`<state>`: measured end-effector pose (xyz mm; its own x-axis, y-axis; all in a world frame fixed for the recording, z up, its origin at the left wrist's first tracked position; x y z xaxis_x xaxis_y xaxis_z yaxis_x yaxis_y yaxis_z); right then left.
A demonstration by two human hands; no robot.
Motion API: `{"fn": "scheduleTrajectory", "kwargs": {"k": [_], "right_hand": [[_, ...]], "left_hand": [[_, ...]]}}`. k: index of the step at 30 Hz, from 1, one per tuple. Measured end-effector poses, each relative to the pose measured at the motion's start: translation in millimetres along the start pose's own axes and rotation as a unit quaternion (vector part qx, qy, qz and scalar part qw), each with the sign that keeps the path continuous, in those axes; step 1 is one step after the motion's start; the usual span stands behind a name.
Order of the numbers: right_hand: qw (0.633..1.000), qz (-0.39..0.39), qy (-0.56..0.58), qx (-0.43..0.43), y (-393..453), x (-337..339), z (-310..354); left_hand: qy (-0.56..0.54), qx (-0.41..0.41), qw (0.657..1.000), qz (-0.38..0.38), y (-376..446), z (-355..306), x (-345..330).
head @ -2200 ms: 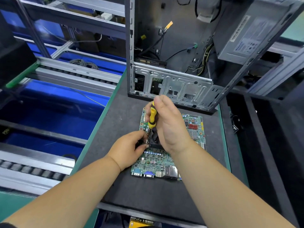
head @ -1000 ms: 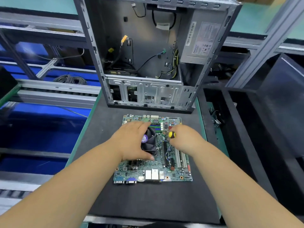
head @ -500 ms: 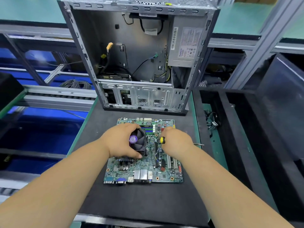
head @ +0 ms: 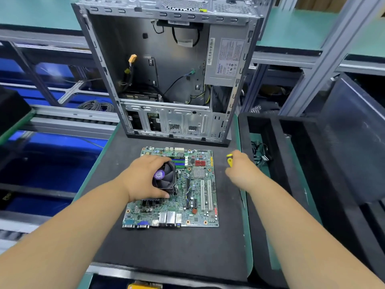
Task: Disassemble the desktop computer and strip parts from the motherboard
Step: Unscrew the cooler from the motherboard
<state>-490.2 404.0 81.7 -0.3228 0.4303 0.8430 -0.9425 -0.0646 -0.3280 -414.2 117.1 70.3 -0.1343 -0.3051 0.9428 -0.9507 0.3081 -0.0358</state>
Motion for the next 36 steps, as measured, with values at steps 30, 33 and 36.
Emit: {"fn": "scheduleTrajectory", "kwargs": {"k": [30,33,36], "right_hand": [[0.987,-0.106,0.009,0.117,-64,-34,129],[0.972,-0.089,0.031,0.215,-97,-69,184],[0.960,-0.054,0.032,0.272,-130,-107,223]], "left_hand": [[-0.207,0.111,0.932,-0.275,-172,24,26],[-0.242,0.170,0.910,-0.292,-219,34,12],[-0.260,0.237,0.889,-0.292,-266,45,-6]]}}
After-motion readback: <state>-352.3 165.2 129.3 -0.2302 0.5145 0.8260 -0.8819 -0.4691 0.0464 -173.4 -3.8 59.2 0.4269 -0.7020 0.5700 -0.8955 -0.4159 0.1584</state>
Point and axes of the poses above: each hand's wrist, its own y-axis towards the middle knuckle, its own x-axis out of the back of the hand, z = x × y, the point moved 1 cm from there along y, towards the middle knuckle, and after that the axes turned 4 degrees about -x, right-handed, at the moved point
